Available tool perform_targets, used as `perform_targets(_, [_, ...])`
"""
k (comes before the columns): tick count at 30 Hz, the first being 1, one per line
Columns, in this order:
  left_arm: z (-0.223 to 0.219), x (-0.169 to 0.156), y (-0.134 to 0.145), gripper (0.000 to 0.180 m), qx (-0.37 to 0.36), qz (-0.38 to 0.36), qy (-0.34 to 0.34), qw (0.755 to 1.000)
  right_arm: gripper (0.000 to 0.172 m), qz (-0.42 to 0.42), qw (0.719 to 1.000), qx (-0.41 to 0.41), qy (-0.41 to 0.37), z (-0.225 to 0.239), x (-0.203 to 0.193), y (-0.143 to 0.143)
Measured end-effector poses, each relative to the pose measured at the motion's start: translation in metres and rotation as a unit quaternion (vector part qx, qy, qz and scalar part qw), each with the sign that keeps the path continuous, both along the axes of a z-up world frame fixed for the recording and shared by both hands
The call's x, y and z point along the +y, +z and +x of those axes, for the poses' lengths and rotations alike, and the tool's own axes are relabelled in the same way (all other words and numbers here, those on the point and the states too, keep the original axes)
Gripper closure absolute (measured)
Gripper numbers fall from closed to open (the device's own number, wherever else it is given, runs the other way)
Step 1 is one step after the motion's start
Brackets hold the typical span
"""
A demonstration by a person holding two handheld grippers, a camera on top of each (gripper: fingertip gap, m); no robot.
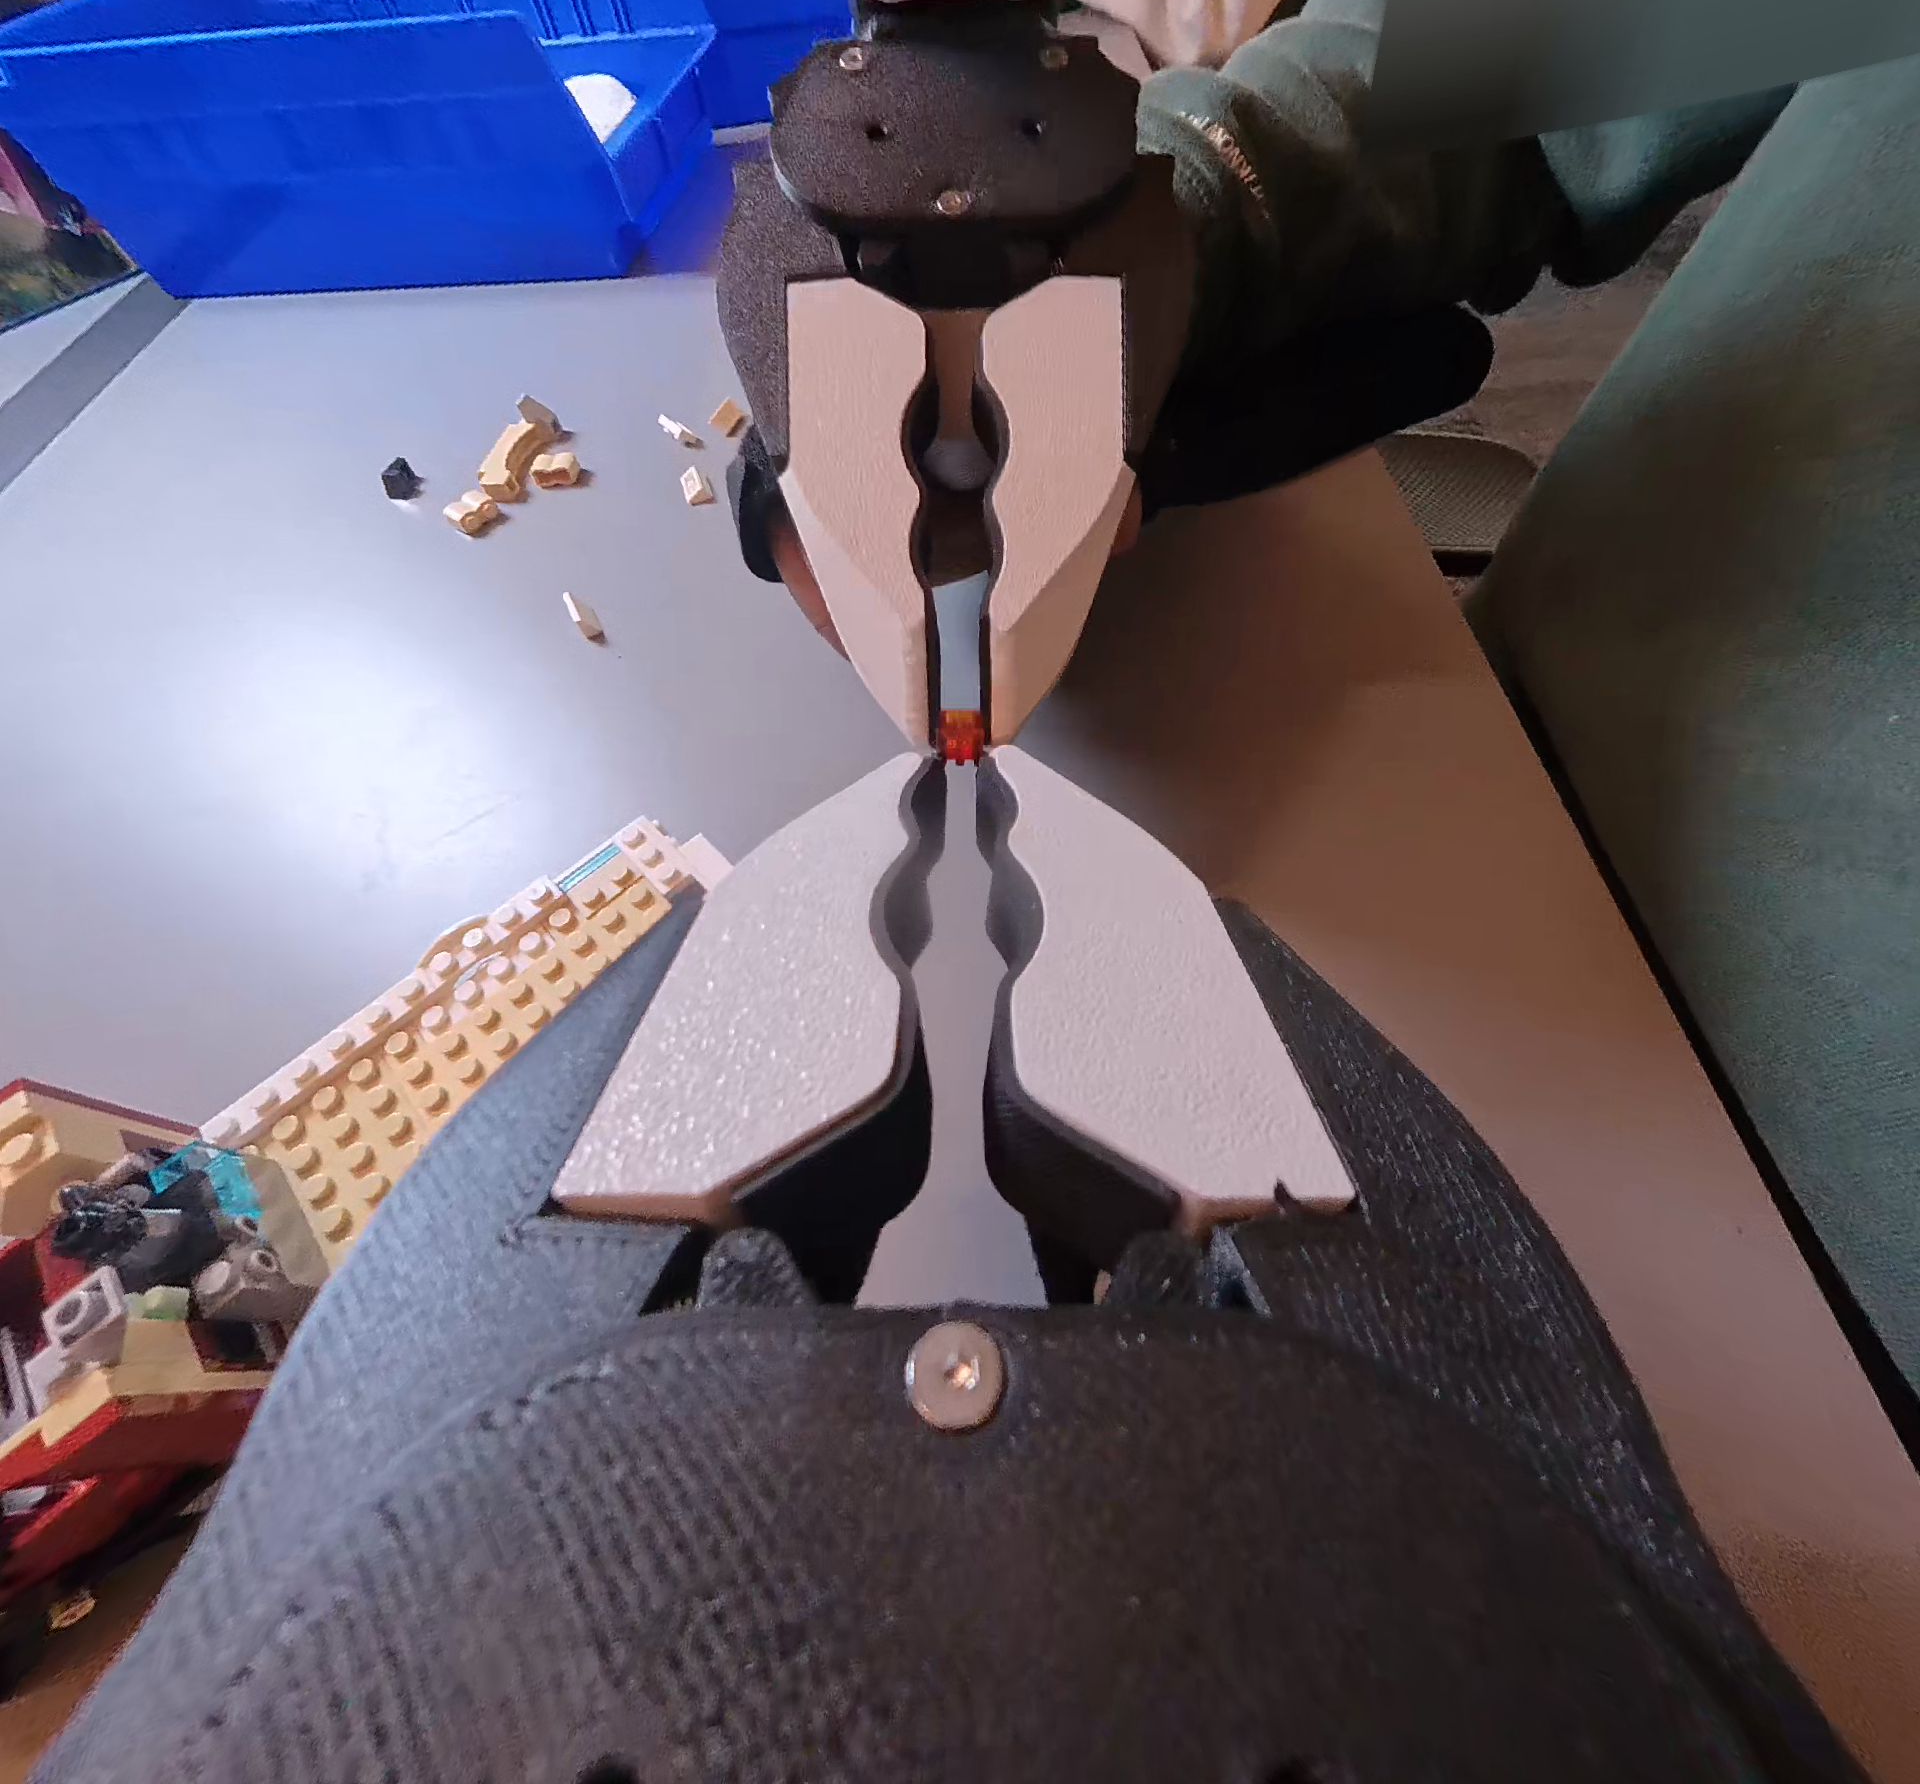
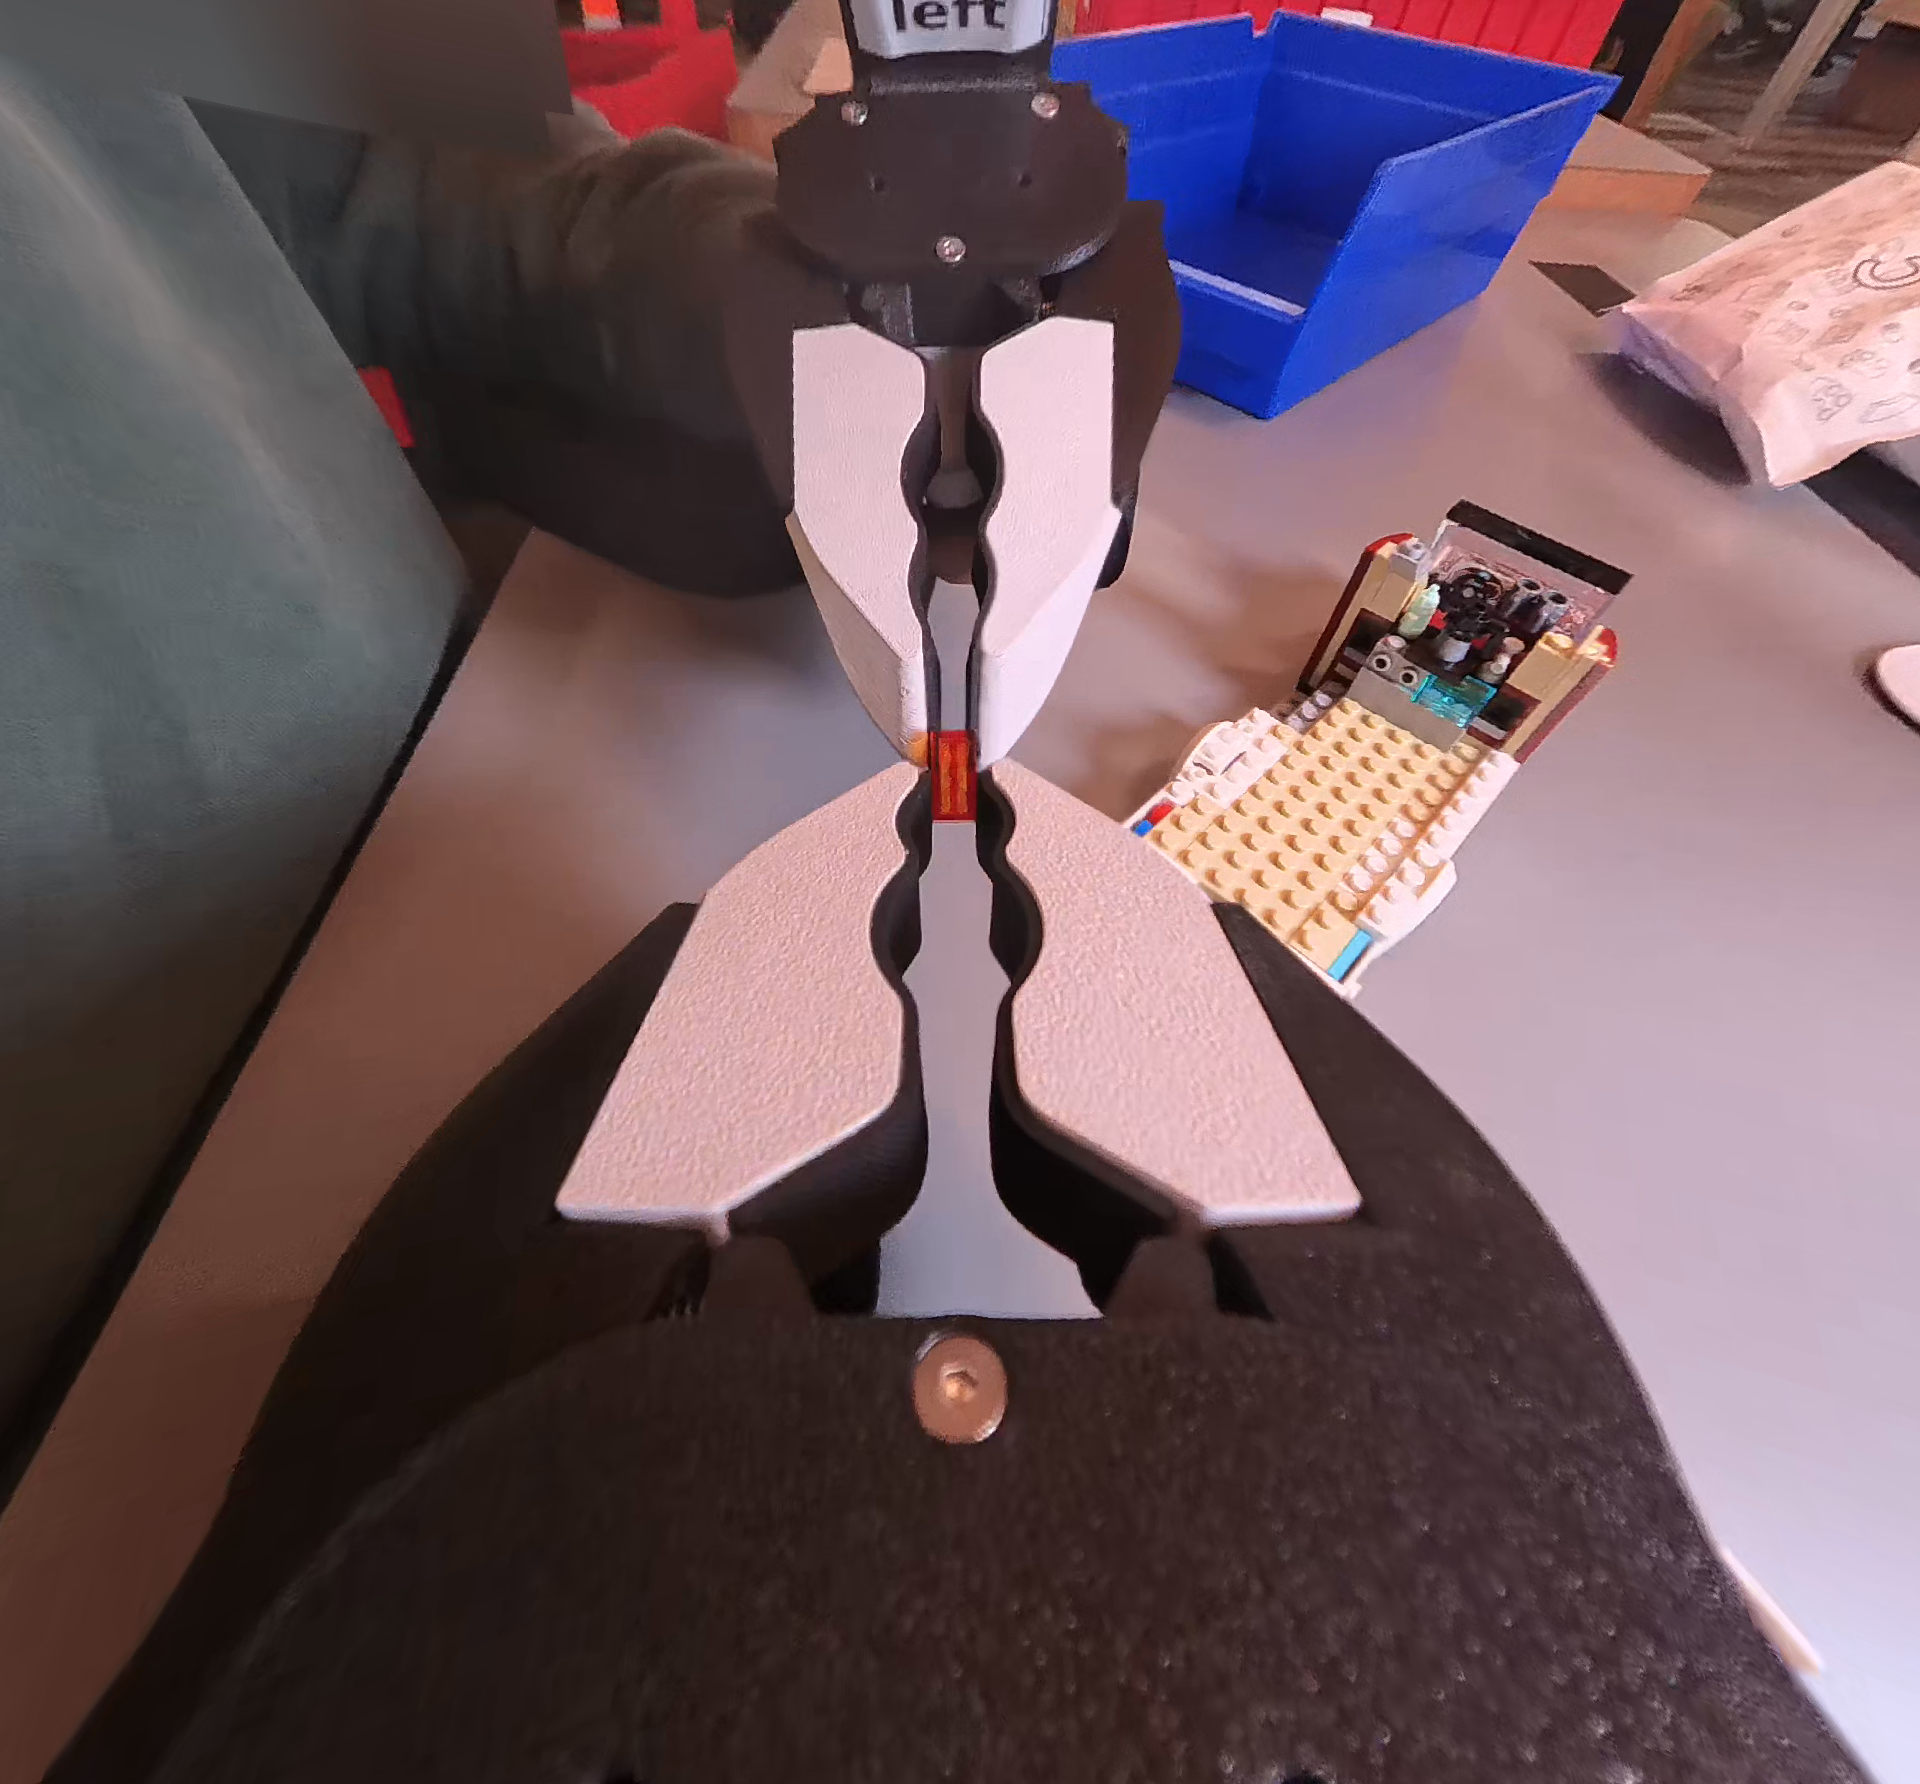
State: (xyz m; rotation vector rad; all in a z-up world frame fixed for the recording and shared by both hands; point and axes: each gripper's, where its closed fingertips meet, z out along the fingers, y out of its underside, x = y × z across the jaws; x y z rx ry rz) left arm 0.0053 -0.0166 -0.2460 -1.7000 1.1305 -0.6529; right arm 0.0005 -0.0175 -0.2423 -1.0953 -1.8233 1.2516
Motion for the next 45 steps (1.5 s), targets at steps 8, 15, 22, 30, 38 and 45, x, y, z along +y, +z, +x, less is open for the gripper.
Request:
perform_targets(8, [-0.012,0.007,0.005,0.180,-0.026,0.007,0.019,0.999,0.164,-0.063,0.996,0.050,-0.029,0.011,0.024,0.029])
perform_targets(15, [0.009,0.006,0.029,0.160,-0.122,0.005,0.013,0.992,0.164,-0.056,0.997,0.055,-0.001,0.005,0.005,0.029])
perform_targets(22, [0.013,0.002,0.027,0.173,-0.109,0.020,-0.004,0.994,0.164,-0.038,0.998,0.051,0.014,0.005,-0.005,0.026])
perform_targets(30, [0.015,0.000,0.006,0.174,-0.039,0.016,-0.006,0.999,0.164,-0.053,0.998,0.021,0.027,0.008,-0.007,0.012])
perform_targets(38, [0.011,0.006,-0.001,0.180,-0.024,0.009,0.000,1.000,0.164,-0.114,0.991,0.076,-0.007,0.016,0.017,0.041])
perform_targets(45, [0.012,0.008,0.033,0.166,-0.138,0.011,0.010,0.990,0.164,-0.110,0.992,0.059,0.016,0.006,0.002,0.031])
